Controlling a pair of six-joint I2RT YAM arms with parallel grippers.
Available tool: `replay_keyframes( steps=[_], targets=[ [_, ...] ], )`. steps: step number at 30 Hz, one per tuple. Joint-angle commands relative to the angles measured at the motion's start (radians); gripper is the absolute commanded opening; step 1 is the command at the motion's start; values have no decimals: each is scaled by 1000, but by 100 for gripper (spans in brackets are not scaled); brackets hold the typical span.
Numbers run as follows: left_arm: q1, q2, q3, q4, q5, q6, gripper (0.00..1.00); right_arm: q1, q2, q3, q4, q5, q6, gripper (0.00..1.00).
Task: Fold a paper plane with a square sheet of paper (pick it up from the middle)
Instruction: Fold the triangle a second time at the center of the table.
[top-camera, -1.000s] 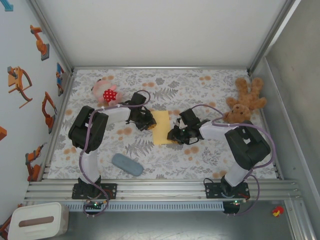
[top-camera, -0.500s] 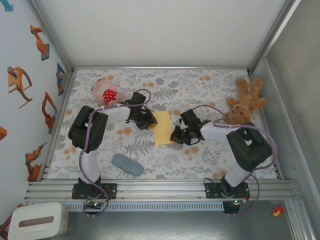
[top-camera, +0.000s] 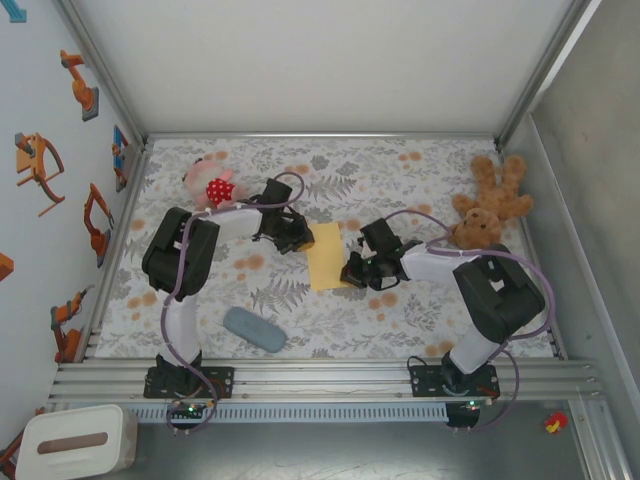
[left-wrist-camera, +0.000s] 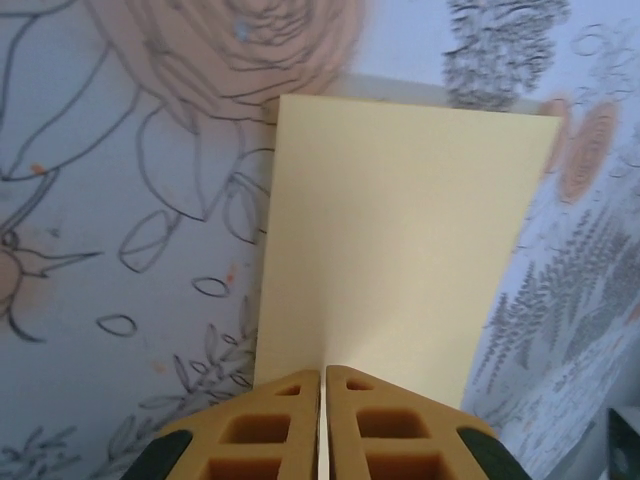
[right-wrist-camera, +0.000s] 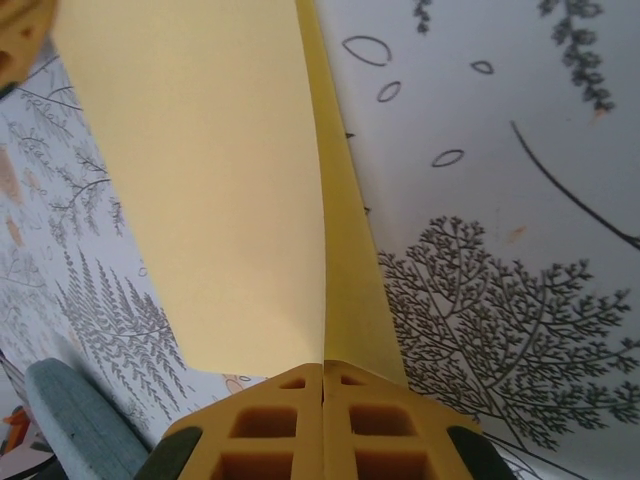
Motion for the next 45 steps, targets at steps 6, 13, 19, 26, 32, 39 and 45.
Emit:
replay_keyframes(
  steps=[6,13,19,26,32,39,45],
  targets=[
    [1,27,12,-46,15,36,8,10,30,61,121,-93,-7,0],
    [-1,32,17,-45,18,35,8,23,119,142,173,-110,5,0],
    [0,32,15,-46,20,37,7,45,192,178,206,-93,19,0],
    [0,34,12,-46,24,34,7,51,232,182,241,-35,25,0],
    [-1,34,12,-46,24,32,7,55,254,183,277,-32,42,0],
    [-1,38,11,-45,24,30,7,56,254,170,287,-11,52,0],
    [0,38,7,-44,23,30,7,56,249,154,313,6,71,0]
  ],
)
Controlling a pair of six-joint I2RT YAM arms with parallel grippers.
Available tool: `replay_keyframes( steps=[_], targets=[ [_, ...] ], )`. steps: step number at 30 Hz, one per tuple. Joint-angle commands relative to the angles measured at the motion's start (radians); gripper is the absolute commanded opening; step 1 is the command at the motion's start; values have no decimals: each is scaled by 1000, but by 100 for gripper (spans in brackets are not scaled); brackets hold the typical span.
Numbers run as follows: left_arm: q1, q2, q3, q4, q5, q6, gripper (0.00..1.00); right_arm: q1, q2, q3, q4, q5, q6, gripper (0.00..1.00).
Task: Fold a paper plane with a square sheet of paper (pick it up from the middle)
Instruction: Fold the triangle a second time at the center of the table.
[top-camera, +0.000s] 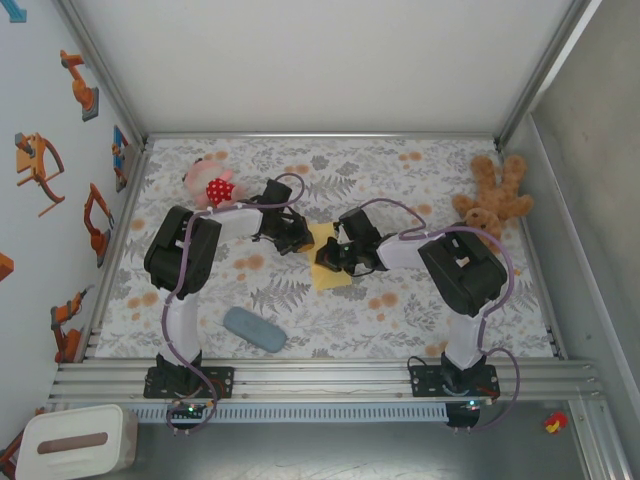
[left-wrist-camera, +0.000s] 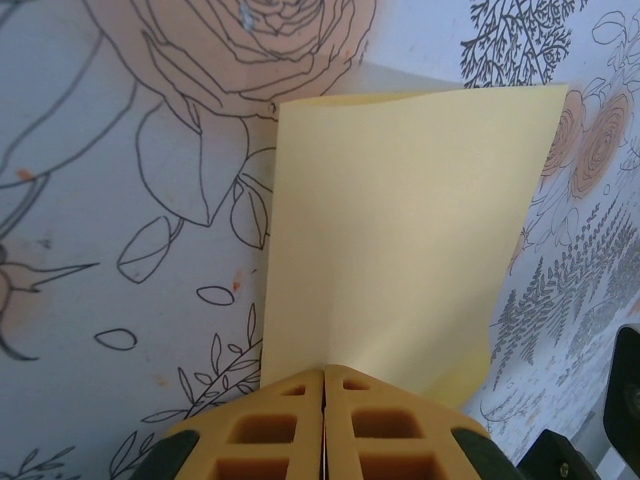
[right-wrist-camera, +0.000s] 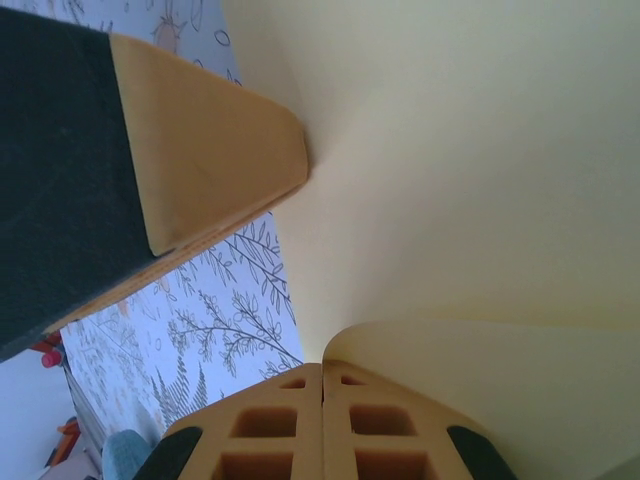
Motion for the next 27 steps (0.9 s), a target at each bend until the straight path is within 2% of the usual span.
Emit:
replay_keyframes(
  steps=[1,27],
  targets=[
    [-2,27,0,-41,1,17,7,8,3,-6,28,35,21,0],
    [-3,31,5,-41,4,18,7,8,-6,-28,-3,59,9,0]
  ],
)
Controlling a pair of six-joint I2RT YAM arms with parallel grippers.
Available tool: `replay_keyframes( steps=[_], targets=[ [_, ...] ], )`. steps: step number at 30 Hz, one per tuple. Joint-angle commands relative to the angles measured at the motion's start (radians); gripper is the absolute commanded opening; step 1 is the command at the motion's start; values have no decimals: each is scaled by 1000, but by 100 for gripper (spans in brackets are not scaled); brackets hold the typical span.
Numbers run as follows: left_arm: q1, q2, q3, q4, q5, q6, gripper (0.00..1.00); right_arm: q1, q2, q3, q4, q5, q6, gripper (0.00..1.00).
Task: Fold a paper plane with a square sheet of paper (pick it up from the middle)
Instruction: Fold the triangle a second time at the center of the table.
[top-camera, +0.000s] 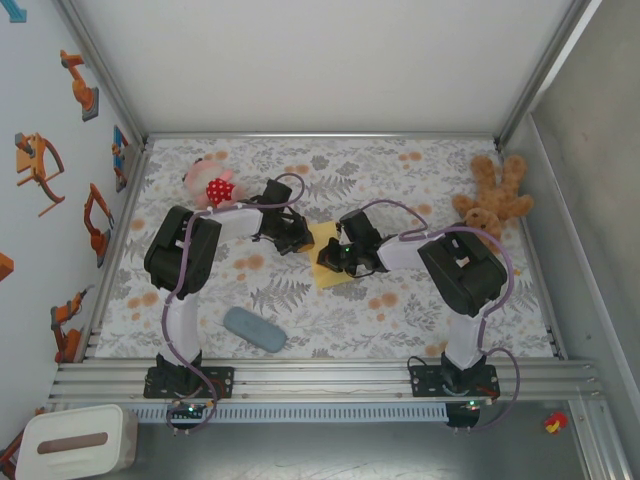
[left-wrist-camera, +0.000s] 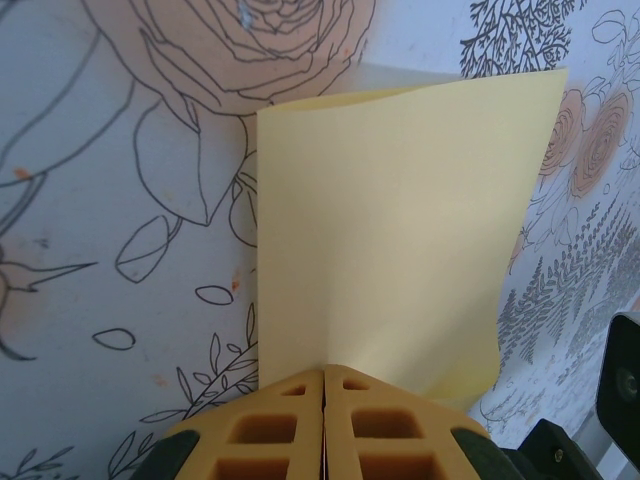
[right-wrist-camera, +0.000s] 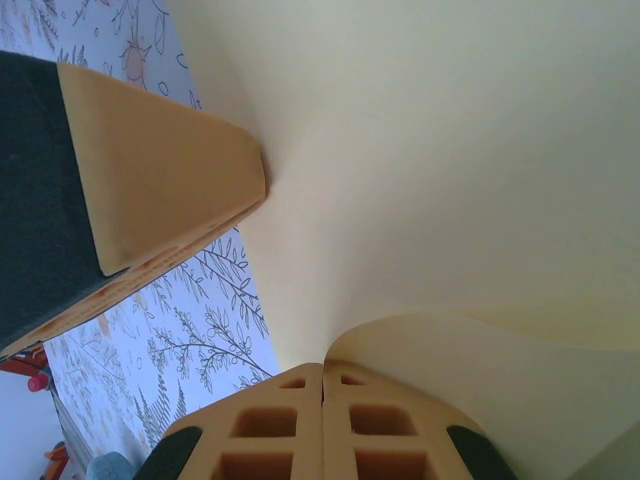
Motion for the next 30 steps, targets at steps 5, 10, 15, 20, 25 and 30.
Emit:
replay_keyframes(
  steps=[5,10,15,20,25,30],
  targets=[
    [-2,30,3,-41,3,18,7,8,-3,-15,29,9,8,0],
    [-3,30,3,-41,5,18,7,8,3,-18,51,1,14,0],
    [-2,32,2,-41,5,18,7,8,5,-20,49,2,17,0],
    [-2,32,3,-41,6,18,7,8,7,-21,53,1,19,0],
    [-2,32,1,-41,7,18,7,8,14,-20,47,3,24,0],
    [-2,30,0,-41,6,18,7,7,18,-16,23,16,25,0]
  ],
)
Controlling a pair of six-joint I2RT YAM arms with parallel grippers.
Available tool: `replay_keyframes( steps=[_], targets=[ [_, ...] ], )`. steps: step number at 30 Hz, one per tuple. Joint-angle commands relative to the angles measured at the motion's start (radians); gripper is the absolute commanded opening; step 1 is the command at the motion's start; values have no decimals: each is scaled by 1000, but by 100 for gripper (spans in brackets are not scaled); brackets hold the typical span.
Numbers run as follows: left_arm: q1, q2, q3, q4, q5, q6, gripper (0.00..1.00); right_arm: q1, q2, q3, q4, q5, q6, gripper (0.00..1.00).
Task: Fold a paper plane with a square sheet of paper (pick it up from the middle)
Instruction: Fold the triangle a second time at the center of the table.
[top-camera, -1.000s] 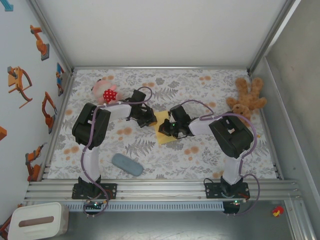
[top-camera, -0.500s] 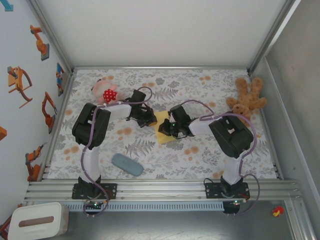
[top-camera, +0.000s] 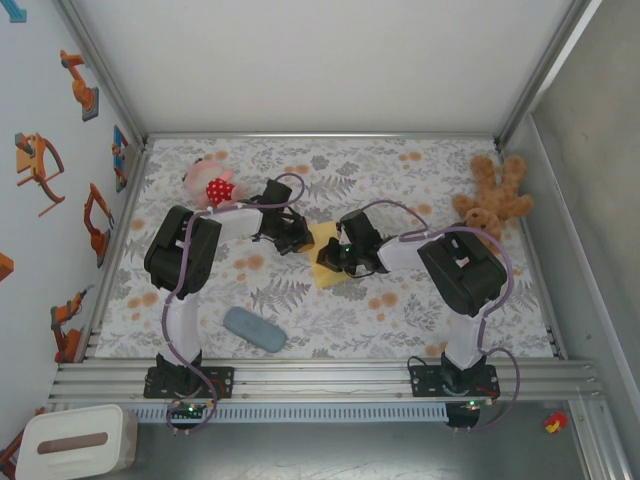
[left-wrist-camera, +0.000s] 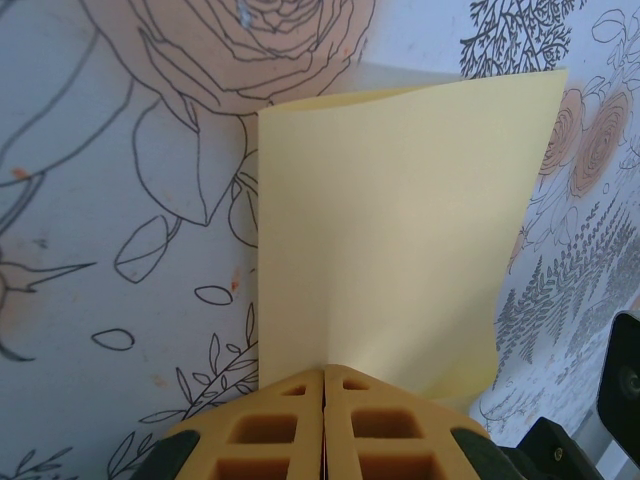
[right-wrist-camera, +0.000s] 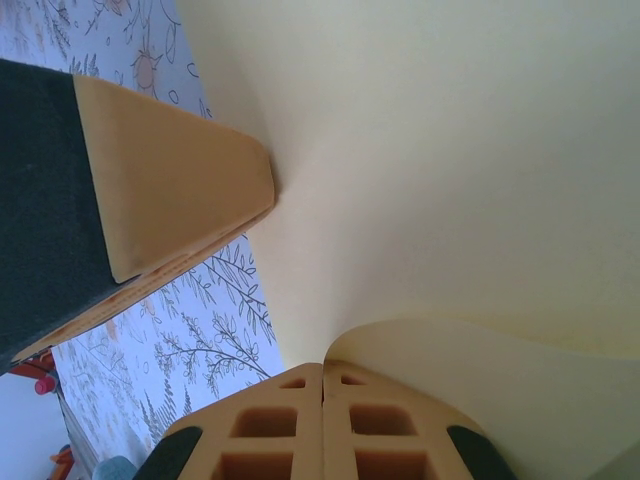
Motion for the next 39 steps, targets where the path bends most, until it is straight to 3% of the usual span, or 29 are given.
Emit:
replay_keyframes(
  steps=[1,15,19,27,39],
  targets=[
    [-2,30,0,-42,3,18,7,6,20,-7,-10,15,13,0],
    [-1,-9,8,-42,7,10,9,7,40,-18,-67,30,18,0],
    [9,-68,17,-49,-1,6,15,7,38,-25,-83,41,20,14],
    [47,-204,-37,-54,-88,-13,21,7,34,-22,-81,37,20,30],
    [31,-276,-137,8,-66,-66,16,7,38,-39,-130,69,-10,27]
  ],
)
